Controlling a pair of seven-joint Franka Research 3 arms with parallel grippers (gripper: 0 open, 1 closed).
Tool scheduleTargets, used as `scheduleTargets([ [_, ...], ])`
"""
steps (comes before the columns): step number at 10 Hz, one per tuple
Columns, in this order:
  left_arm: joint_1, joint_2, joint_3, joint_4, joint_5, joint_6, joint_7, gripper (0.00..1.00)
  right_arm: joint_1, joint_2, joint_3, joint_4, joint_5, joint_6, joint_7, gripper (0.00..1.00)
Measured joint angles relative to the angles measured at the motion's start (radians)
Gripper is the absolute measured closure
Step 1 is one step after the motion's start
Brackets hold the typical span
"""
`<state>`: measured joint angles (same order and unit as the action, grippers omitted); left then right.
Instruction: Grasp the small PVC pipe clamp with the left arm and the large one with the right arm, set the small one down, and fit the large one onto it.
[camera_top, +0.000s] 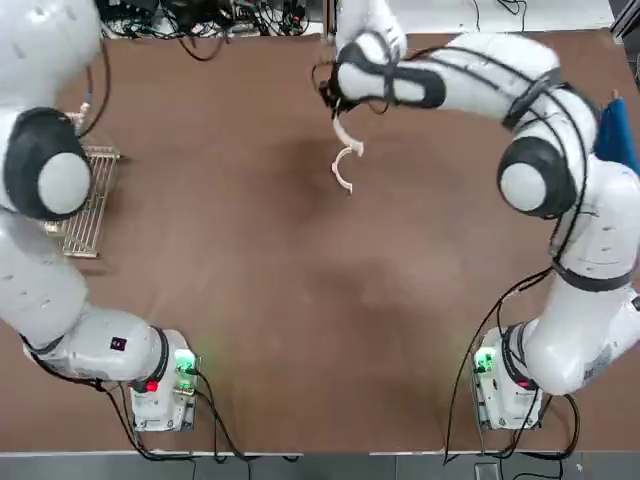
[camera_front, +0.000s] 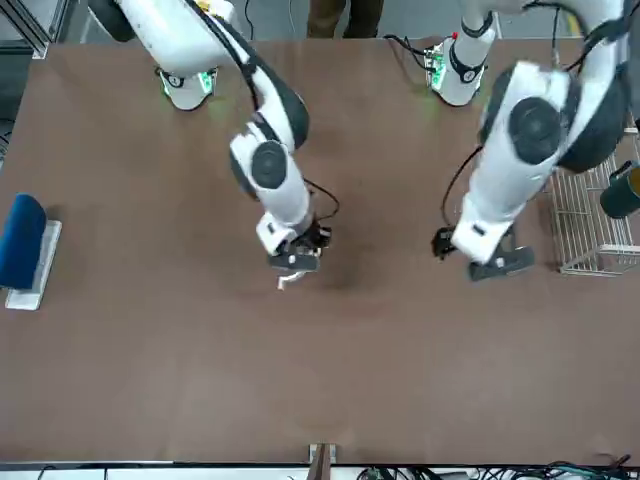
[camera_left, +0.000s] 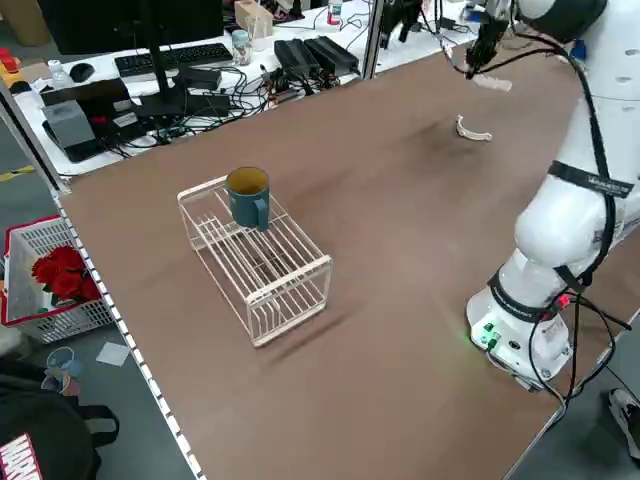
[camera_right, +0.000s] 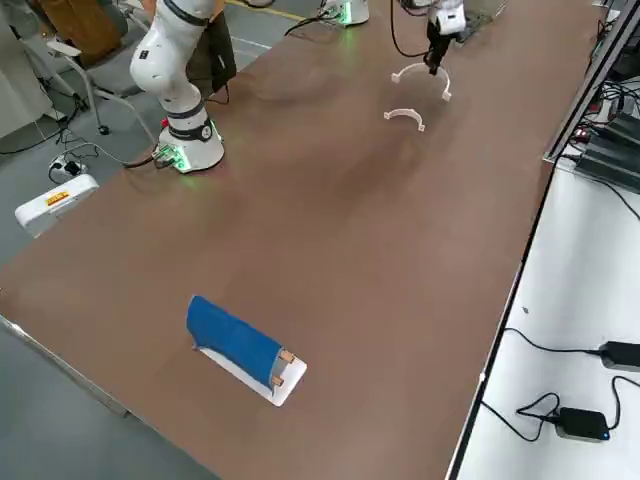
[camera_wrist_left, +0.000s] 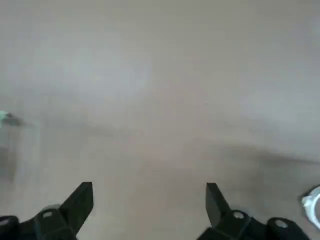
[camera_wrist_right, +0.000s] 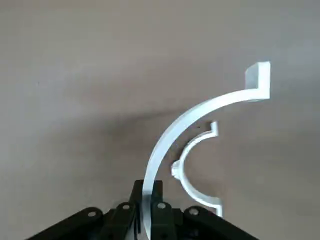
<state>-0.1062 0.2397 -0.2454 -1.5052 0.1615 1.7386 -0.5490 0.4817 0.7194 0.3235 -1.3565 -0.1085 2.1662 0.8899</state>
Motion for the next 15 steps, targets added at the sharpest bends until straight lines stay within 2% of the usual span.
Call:
scheduleTargets([
  [3, 0.126, -0.135, 0.006, -0.008, -0.104, -0.111, 0.189, 0.0, 0.051, 0.113, 0.0, 0.005, -0.078, 0.116, 0.078, 0.91],
  [6, 0.159, -0.219, 0.017, -0.015, -0.178, -0.182, 0.263, 0.0, 0.066, 0.161, -0.001, 0.019, -0.12, 0.124, 0.109, 0.91],
  [8, 0.193, -0.222, 0.022, -0.015, -0.211, -0.213, 0.337, 0.0, 0.07, 0.173, -0.001, 0.022, -0.141, 0.124, 0.121, 0.91],
  [12, 0.177, -0.227, 0.029, 0.029, -0.213, -0.234, 0.347, 0.0, 0.071, 0.199, -0.001, 0.023, -0.172, 0.122, 0.135, 0.91],
  [15, 0.172, -0.226, 0.031, 0.033, -0.189, -0.235, 0.347, 0.0, 0.071, 0.203, -0.001, 0.023, -0.172, 0.122, 0.147, 0.91],
])
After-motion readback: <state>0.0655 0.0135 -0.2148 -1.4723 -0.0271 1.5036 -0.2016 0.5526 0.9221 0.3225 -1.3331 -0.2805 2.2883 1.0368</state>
